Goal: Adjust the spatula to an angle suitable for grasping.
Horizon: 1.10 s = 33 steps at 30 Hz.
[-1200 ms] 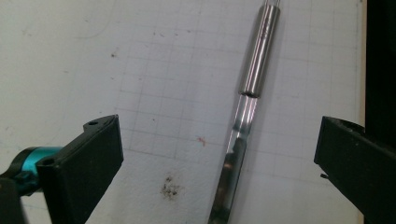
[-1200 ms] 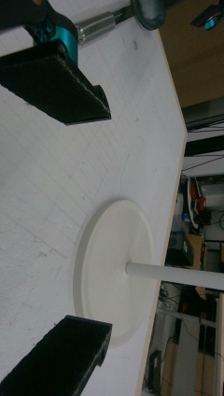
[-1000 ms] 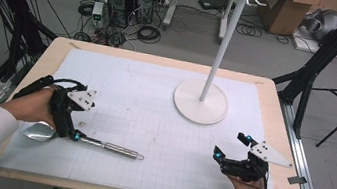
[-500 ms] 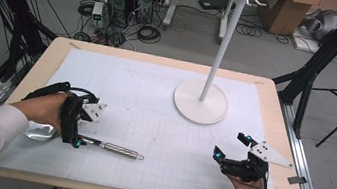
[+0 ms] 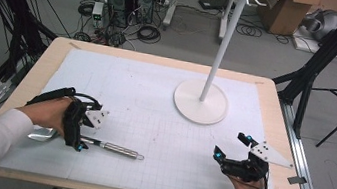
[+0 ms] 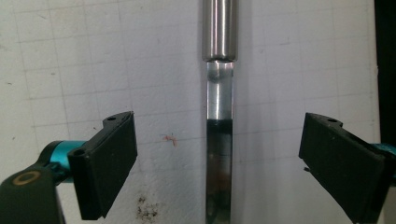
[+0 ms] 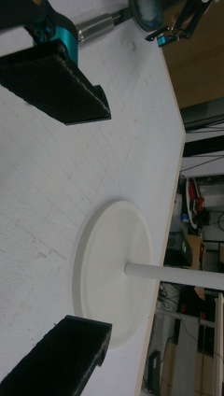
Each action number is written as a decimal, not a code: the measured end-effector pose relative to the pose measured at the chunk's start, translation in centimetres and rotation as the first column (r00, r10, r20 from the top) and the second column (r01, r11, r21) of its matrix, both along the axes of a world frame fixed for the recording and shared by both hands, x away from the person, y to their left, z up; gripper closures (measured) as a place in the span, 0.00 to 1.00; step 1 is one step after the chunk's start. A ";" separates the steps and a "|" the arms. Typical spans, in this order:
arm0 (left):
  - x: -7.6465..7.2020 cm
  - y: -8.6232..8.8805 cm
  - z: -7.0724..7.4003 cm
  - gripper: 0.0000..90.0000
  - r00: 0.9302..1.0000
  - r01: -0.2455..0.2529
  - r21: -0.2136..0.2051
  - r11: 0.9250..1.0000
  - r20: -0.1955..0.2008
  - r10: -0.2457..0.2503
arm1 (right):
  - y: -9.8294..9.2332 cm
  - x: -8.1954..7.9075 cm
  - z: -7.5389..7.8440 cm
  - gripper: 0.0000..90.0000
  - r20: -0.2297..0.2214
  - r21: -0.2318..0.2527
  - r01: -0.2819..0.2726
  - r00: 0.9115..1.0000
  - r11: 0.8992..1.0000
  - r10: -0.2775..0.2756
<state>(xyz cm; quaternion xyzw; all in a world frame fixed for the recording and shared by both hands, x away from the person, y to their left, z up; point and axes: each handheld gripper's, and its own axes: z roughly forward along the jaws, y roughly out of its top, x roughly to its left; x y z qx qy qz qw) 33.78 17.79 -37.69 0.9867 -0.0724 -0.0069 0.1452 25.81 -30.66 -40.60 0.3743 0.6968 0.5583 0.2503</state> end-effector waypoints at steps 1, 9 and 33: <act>-0.1 0.1 -0.2 0.14 1.000 -0.013 -0.005 1.000 -0.013 0.012 | 0.0 0.0 0.0 0.00 0.000 0.000 0.000 1.000 1.000 0.000; -0.2 0.3 -1.5 0.19 1.000 -0.012 0.010 1.000 -0.018 0.012 | 0.0 0.1 0.0 0.00 0.003 -0.004 -0.002 1.000 1.000 0.002; -0.1 -0.4 -2.5 0.54 0.999 -0.036 0.088 0.995 -0.021 0.038 | 0.1 0.1 -0.1 0.00 -0.001 -0.004 -0.003 1.000 1.000 0.003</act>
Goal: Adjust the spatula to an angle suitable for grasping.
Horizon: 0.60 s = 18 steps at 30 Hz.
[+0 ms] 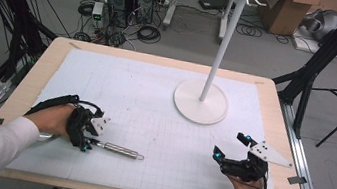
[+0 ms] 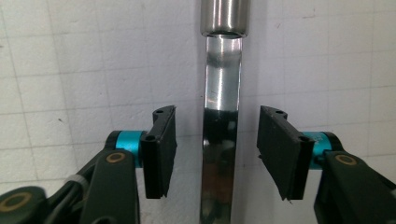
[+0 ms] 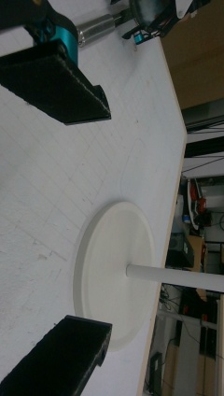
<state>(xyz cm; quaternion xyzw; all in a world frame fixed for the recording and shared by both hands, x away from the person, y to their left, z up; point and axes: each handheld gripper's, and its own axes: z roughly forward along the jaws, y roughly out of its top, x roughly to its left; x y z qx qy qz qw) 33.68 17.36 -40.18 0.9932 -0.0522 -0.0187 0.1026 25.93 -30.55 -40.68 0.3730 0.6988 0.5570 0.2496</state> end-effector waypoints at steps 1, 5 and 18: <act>0.0 0.0 0.0 0.54 1.000 -0.002 -0.001 1.000 0.000 0.002 | 0.0 0.0 0.0 0.00 0.001 -0.002 0.000 1.000 1.000 0.000; 0.0 -0.1 0.0 0.58 1.000 -0.007 0.002 1.000 0.002 0.007 | 0.0 0.0 0.0 0.00 -0.001 0.000 0.001 1.000 1.000 -0.001; 0.0 -0.1 -0.1 0.71 1.000 -0.011 0.014 1.000 0.012 0.010 | 0.0 0.0 0.0 0.00 0.002 -0.004 -0.001 1.000 1.000 0.001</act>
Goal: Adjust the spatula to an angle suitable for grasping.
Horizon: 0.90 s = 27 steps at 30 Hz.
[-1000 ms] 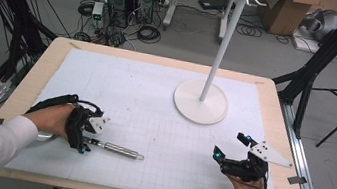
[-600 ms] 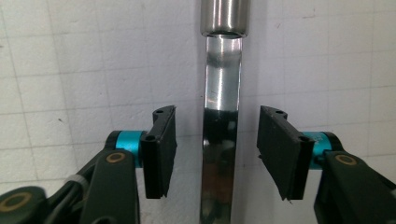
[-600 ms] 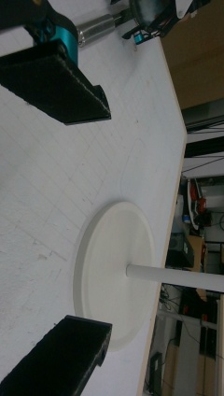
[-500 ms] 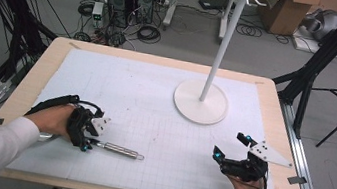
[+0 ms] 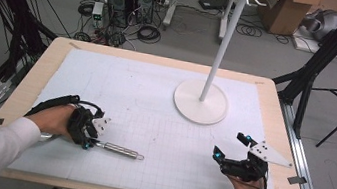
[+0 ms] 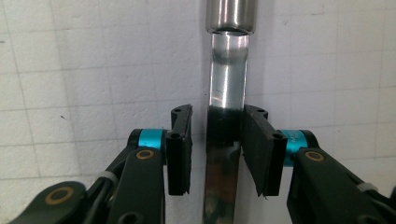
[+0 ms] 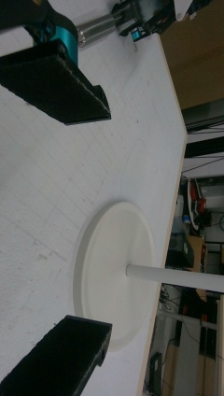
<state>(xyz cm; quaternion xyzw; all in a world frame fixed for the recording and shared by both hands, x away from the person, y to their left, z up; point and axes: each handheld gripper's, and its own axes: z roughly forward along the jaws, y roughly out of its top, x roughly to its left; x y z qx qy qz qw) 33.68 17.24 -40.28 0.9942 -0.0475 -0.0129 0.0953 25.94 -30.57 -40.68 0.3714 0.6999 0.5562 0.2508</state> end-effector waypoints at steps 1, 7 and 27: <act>0.0 0.0 0.0 0.72 1.000 0.000 0.002 1.000 0.001 0.000 | 0.0 0.0 0.0 0.00 0.000 0.000 0.000 1.000 1.000 0.000; -0.1 0.0 -0.1 0.78 1.000 0.005 0.008 1.000 -0.007 -0.005 | 0.1 -0.1 0.0 0.00 -0.010 0.002 -0.001 1.000 1.000 0.001; -0.2 -0.1 0.1 0.82 1.000 -0.005 0.014 1.000 -0.002 0.006 | 0.1 0.0 0.0 0.00 -0.004 -0.008 -0.003 1.000 1.000 0.003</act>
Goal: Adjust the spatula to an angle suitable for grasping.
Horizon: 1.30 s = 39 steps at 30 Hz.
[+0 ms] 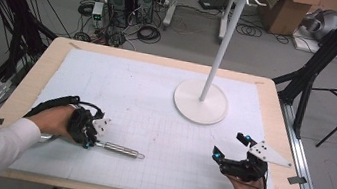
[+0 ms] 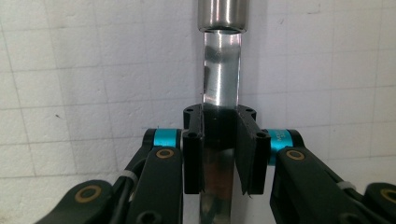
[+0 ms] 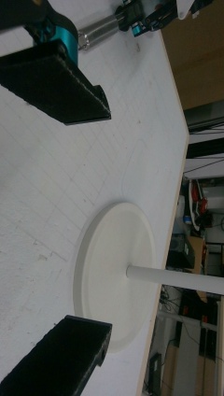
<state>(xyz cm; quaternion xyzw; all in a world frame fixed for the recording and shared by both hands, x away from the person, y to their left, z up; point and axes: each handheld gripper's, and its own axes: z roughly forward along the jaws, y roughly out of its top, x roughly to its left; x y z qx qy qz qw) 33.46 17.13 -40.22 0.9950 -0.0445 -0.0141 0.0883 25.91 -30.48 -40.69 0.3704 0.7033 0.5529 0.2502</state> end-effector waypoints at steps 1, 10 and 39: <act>0.0 0.0 0.0 0.82 1.000 -0.002 -0.001 1.000 -0.001 0.002 | 0.0 0.0 0.0 0.00 -0.003 0.001 -0.002 1.000 1.000 0.002; -0.1 0.5 1.1 0.83 1.000 -0.014 -0.034 0.999 0.015 0.015 | 0.1 0.0 0.0 0.00 -0.007 0.003 -0.002 1.000 1.000 0.002; 0.0 1.2 4.9 0.83 0.997 -0.073 -0.222 0.972 0.008 0.077 | 0.1 0.1 0.0 0.00 -0.001 -0.007 -0.004 1.000 1.000 0.004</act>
